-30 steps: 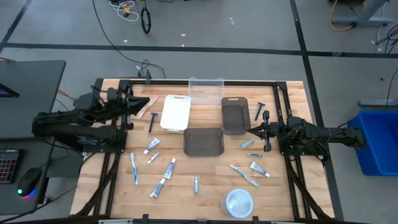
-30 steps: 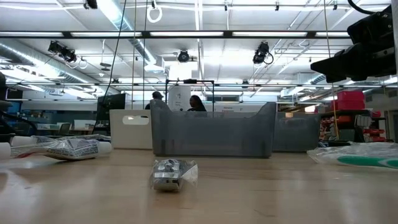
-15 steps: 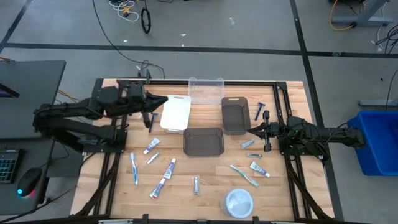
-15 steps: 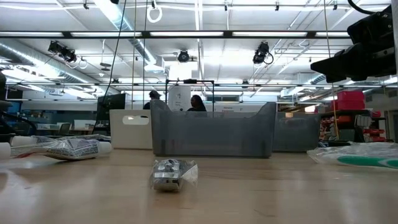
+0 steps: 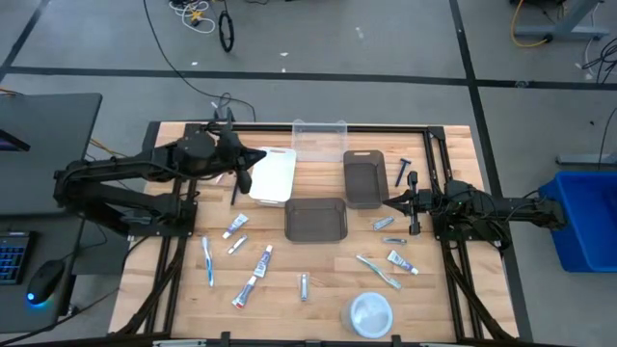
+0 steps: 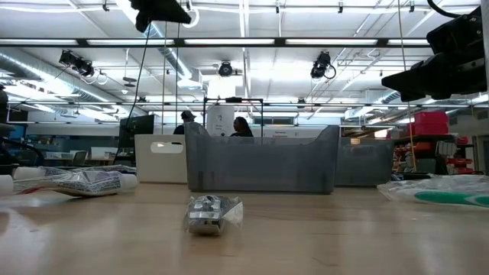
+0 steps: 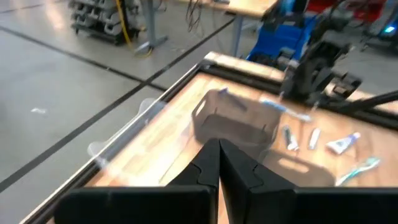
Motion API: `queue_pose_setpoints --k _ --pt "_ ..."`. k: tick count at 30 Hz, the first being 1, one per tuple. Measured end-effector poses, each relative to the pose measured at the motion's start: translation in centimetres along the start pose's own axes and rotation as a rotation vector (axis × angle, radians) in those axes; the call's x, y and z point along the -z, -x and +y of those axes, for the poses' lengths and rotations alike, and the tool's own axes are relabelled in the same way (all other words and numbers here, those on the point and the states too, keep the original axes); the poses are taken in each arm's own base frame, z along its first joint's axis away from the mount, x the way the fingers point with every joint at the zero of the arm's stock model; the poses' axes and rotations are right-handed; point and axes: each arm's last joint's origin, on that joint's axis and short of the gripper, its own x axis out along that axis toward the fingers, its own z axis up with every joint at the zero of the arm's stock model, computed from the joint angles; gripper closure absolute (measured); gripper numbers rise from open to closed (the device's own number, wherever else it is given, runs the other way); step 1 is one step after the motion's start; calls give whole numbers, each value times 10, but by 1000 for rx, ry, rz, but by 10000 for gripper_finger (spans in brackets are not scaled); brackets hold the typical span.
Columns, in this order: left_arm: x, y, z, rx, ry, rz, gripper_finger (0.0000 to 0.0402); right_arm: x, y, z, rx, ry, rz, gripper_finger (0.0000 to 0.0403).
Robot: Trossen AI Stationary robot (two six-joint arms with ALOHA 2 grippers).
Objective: Pick & Place Travel size toiletries
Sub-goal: Put the orange toothbrush into the transparent bin
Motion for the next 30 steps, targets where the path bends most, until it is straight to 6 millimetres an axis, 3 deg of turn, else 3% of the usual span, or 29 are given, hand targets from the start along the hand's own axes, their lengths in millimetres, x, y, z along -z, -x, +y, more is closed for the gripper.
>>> queue_pose_setpoints --k 6,14,24,30 --pt "4 -2 13 -73 4 49 378 0 0 0 0 0 0 389" --pt "8 -4 35 -137 27 147 390 0 0 0 0 0 0 389" --pt "-13 10 56 -215 19 154 381 0 0 0 0 0 0 389" --pt "-14 6 67 -274 37 206 377 0 0 0 0 0 0 389"
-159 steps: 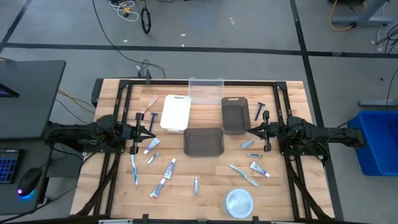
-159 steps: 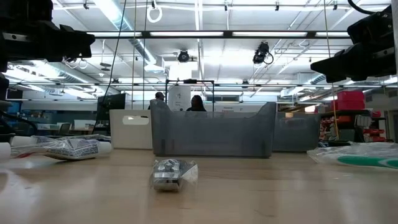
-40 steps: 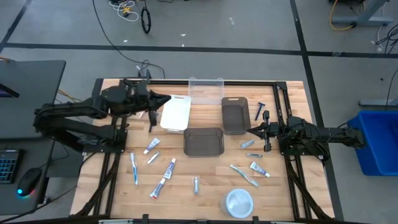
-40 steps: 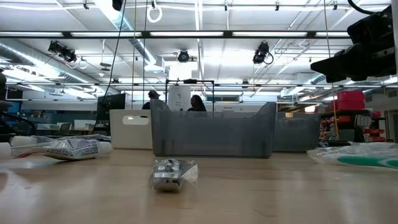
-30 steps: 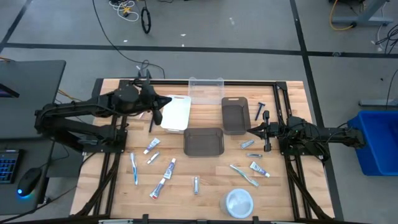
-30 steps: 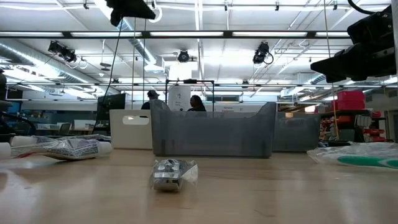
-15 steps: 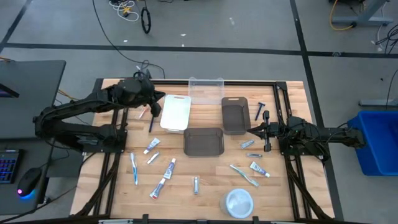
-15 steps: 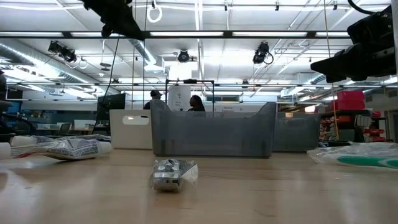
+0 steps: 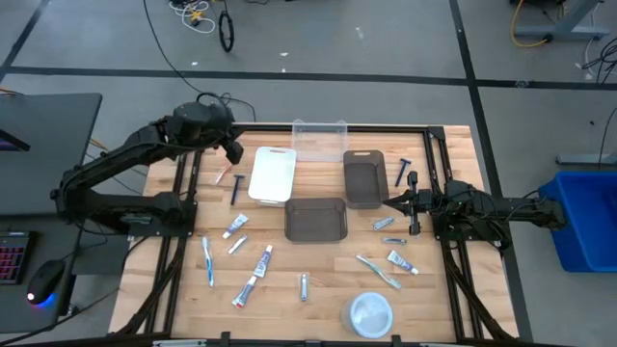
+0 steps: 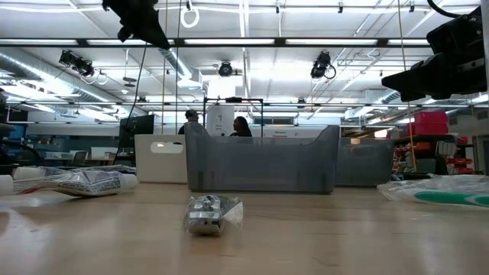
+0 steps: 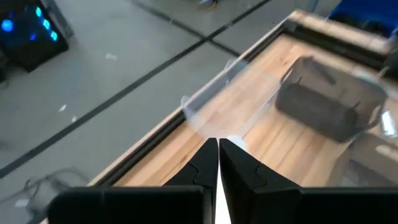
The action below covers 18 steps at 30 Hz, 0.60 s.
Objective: Pick & Place Travel size toiletries
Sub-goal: Put the orange toothbrush into the transparent bin
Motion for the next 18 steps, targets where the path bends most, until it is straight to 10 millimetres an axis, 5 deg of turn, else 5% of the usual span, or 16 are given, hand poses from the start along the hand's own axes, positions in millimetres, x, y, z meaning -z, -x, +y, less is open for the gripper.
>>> queue_pose_setpoints --k 18 --pt "24 -49 26 -192 94 411 379 0 0 0 0 0 0 389"
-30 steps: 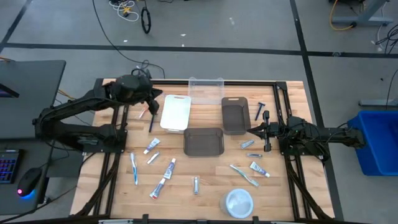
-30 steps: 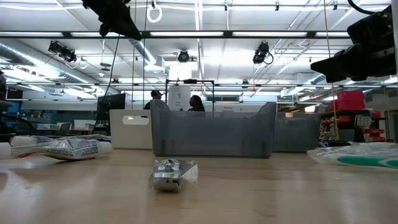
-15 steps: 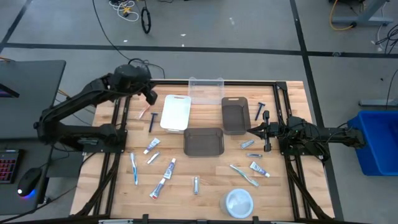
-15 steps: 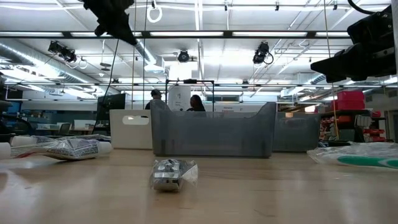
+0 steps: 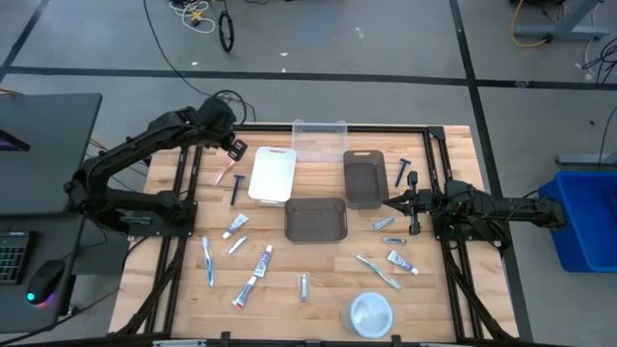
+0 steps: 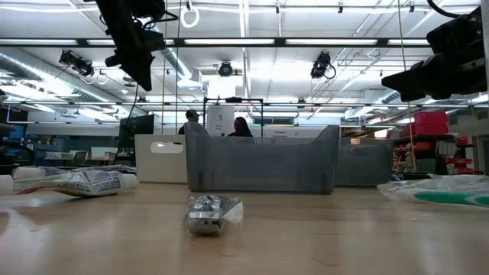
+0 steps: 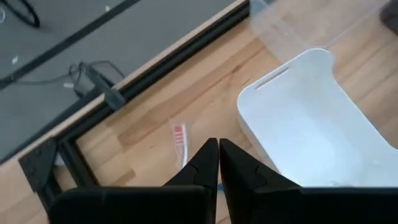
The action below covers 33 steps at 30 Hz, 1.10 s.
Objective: Pick & Place Travel size toiletries
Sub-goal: Put the orange toothbrush into the transparent bin
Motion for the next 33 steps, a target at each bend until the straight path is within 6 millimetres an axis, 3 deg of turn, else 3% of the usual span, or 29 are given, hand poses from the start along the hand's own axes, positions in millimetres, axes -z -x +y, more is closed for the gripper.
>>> queue_pose_setpoints --k 11,23,28,33 --pt "8 -5 10 -179 122 70 343 0 0 0 0 0 0 389" --pt "9 -10 25 -230 200 102 208 0 0 0 0 0 0 389" --pt "21 -26 26 -193 206 149 176 0 0 0 0 0 0 389" --pt "29 -42 27 -142 232 149 171 0 0 0 0 0 0 389"
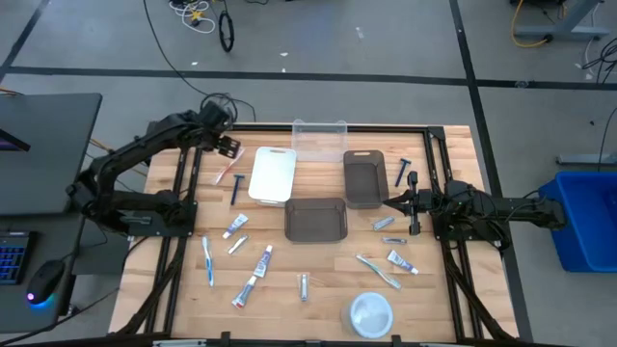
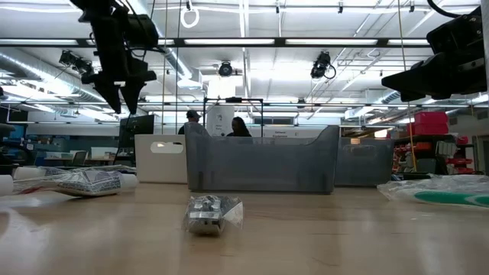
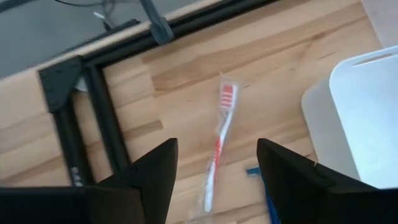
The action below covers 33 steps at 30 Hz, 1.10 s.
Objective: Pick & Place Travel size toiletries
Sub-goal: Put the orange toothbrush into the transparent bin
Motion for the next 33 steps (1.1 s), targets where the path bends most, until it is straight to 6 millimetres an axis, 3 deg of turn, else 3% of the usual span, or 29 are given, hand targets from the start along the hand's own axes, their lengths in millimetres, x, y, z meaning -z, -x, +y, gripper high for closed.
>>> queue_pose_setpoints --k 5,21,33 --pt "1 -8 0 2 -5 35 176 0 0 0 0 0 0 389" --pt "-6 -62 -10 -35 -81 231 177 0 0 0 0 0 0 389" --pt "-8 -86 -12 -40 -87 287 177 0 0 0 0 0 0 389"
